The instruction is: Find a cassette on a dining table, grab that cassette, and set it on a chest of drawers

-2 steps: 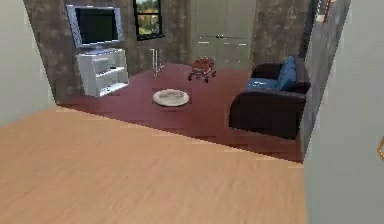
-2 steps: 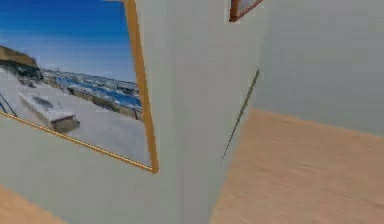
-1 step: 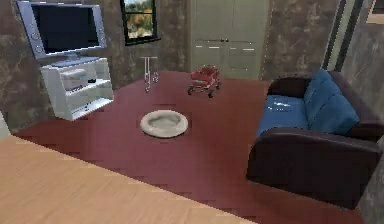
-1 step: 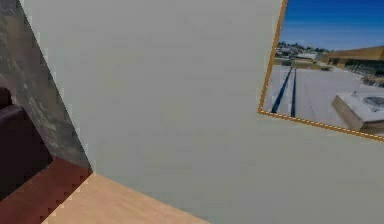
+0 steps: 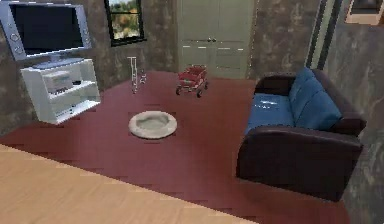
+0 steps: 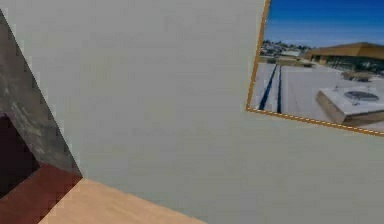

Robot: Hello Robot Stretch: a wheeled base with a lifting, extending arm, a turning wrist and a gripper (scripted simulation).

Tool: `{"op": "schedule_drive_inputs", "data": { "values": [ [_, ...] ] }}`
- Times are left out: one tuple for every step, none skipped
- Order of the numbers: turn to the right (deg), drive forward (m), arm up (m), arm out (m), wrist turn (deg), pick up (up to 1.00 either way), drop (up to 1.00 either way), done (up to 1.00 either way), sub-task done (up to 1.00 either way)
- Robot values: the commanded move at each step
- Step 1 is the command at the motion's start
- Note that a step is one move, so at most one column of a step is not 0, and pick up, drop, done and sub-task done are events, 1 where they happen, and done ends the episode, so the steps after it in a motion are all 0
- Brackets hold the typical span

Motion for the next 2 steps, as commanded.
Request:
{"op": "schedule_drive_inputs", "data": {
  "values": [
    [0.0, 1.00, 0.00, 0.00, 0.0, 0.00, 0.00, 0.00, 0.00],
    [0.0, 0.45, 0.00, 0.00, 0.0, 0.00, 0.00, 0.00, 0.00]
  ]
}}
